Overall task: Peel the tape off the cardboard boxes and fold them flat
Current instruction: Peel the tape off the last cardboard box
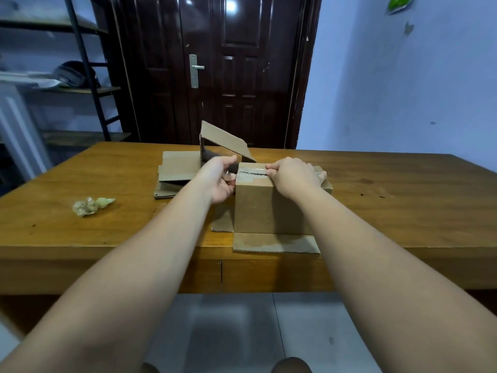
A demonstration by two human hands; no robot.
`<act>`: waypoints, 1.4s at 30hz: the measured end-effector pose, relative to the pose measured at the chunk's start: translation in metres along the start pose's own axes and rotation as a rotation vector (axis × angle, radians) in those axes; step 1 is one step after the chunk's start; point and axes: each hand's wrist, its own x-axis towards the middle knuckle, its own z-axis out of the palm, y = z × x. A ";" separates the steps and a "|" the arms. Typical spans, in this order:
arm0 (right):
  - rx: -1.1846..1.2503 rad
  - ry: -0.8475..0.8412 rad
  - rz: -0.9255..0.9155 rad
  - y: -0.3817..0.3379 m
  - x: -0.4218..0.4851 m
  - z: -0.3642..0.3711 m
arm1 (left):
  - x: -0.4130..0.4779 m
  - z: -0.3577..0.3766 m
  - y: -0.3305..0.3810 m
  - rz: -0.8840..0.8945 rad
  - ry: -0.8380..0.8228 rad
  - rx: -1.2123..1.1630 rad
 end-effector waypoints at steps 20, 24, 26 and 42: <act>0.002 0.014 0.011 0.001 0.003 0.003 | -0.011 -0.008 -0.032 0.432 0.194 0.566; 0.006 0.012 0.011 0.002 0.003 0.003 | -0.009 0.001 -0.027 0.564 0.275 0.674; 0.006 0.010 0.014 0.002 0.004 0.004 | -0.005 0.002 -0.025 0.590 0.324 0.780; -0.006 0.012 0.018 -0.001 0.004 0.005 | 0.008 -0.004 -0.034 0.592 0.287 0.748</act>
